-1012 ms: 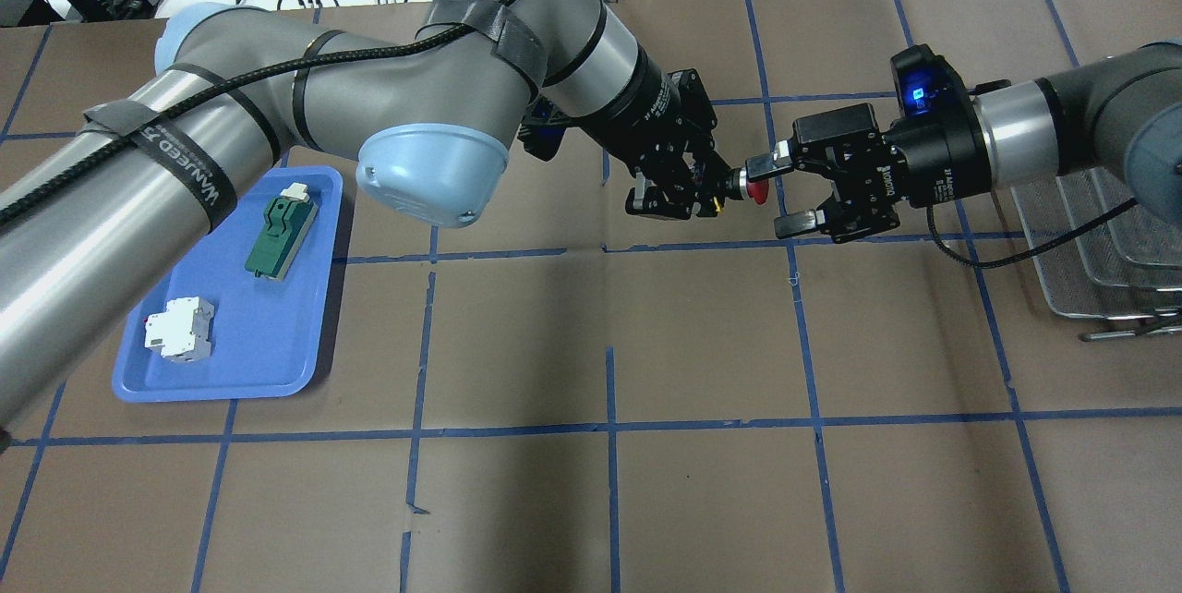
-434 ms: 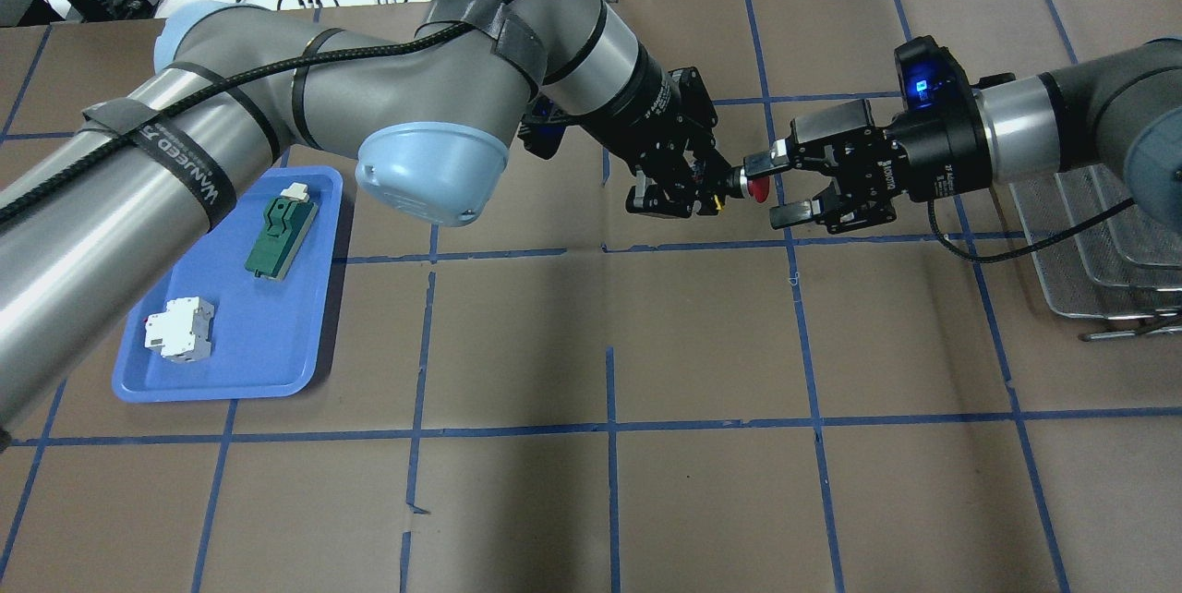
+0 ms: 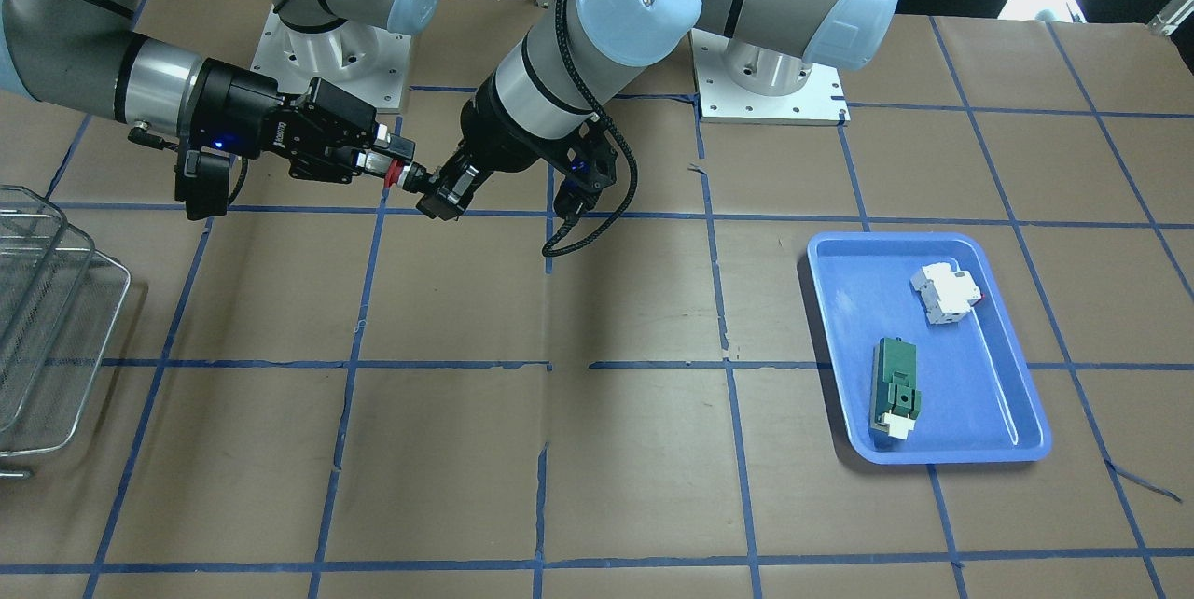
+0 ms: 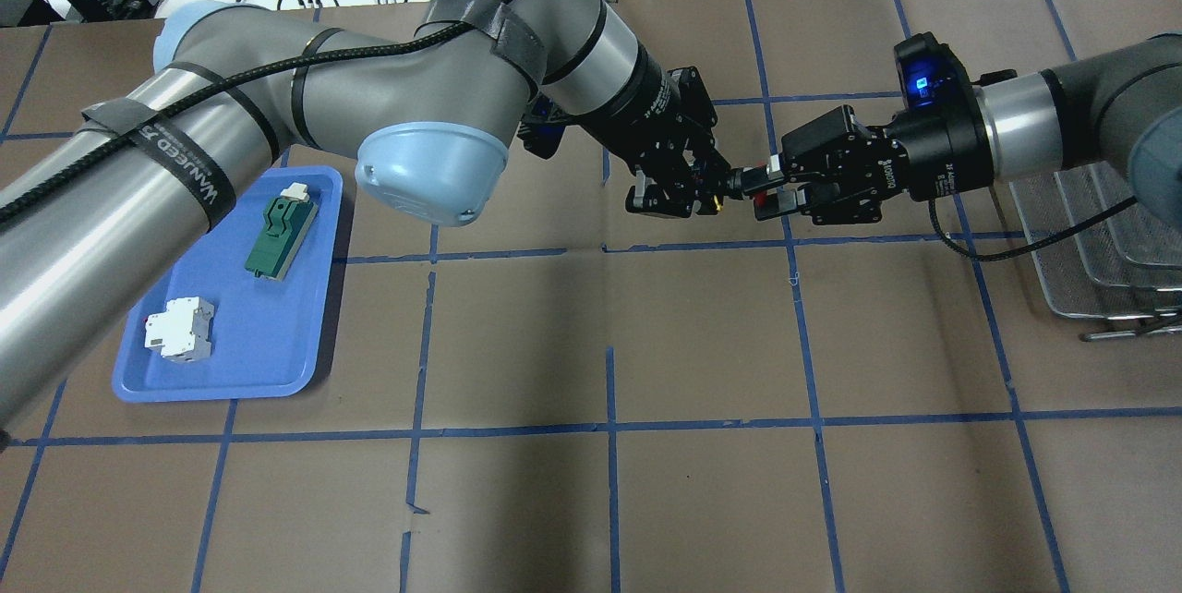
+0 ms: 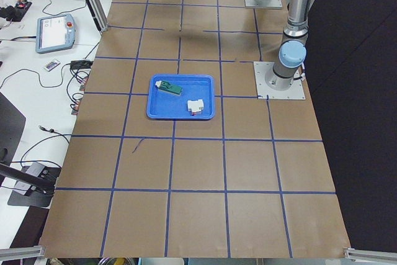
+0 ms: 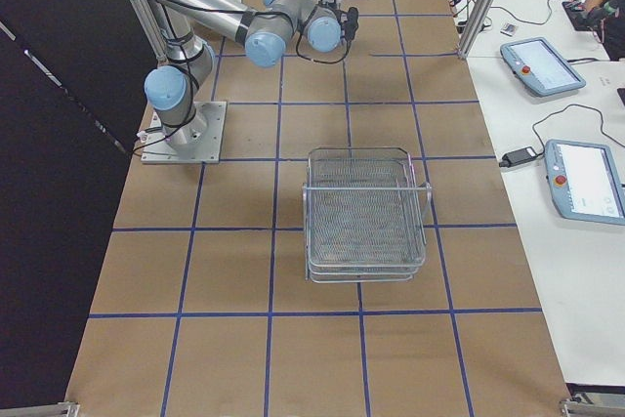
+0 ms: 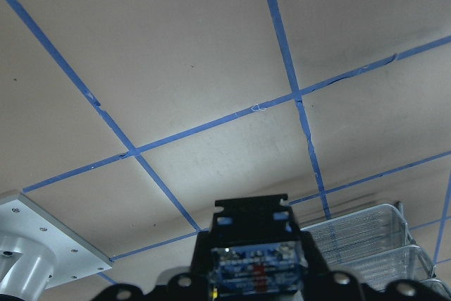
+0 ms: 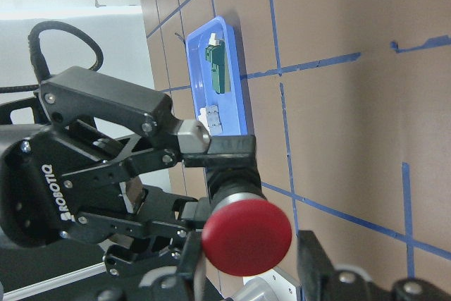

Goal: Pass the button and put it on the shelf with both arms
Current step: 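Close the right gripper on the red button while the left gripper opens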

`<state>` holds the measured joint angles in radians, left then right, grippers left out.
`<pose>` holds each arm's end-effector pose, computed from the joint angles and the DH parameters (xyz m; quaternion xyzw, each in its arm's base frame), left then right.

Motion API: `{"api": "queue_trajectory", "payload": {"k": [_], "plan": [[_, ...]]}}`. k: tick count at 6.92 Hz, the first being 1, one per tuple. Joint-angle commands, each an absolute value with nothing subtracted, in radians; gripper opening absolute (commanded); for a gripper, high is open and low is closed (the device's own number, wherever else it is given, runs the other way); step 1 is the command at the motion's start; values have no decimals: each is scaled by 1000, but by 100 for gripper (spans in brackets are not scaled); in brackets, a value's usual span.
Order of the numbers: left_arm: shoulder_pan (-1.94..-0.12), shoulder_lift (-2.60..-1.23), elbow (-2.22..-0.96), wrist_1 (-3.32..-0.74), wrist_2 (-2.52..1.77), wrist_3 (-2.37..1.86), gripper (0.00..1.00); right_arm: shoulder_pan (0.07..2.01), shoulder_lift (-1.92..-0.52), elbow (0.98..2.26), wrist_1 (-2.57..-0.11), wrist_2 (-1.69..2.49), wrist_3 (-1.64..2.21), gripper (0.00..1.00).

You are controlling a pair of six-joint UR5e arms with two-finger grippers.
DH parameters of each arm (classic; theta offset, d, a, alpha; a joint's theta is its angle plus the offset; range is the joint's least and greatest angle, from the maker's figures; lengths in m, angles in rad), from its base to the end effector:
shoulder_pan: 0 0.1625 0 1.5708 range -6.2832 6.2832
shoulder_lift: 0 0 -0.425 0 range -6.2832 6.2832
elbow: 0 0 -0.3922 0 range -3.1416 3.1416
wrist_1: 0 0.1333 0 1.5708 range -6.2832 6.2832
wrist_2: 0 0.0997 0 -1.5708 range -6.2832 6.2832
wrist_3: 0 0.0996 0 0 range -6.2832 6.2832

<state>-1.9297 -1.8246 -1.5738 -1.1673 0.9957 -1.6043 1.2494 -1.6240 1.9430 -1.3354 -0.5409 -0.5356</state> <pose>-0.3852 -0.4930 0.4062 0.5409 -0.7890 -0.1961 0.2156 0.0787 -0.4558 0.3678 0.0445 0.8467 0.0198 0.5298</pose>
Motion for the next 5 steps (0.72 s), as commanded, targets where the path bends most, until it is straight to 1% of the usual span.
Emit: {"api": "queue_trajectory", "payload": {"k": [1,2,3,5], "plan": [[-1930,-1822,-1572,-1166,1002,-1595,40,1252,-1628,1940,-1336,-540,-535,18],[-1930,-1815,-1572,-1166,1005,-1591,98,1250,-1628,1940,-1338,-540,-535,19],[-1930,-1815,-1572,-1166,1005,-1591,100,1250,-1628,1939,-1339,-541,-535,19],[-1925,-1801,-1572,-1166,1005,-1588,100,1250,-1626,1930,-1342,-541,-531,19]]}}
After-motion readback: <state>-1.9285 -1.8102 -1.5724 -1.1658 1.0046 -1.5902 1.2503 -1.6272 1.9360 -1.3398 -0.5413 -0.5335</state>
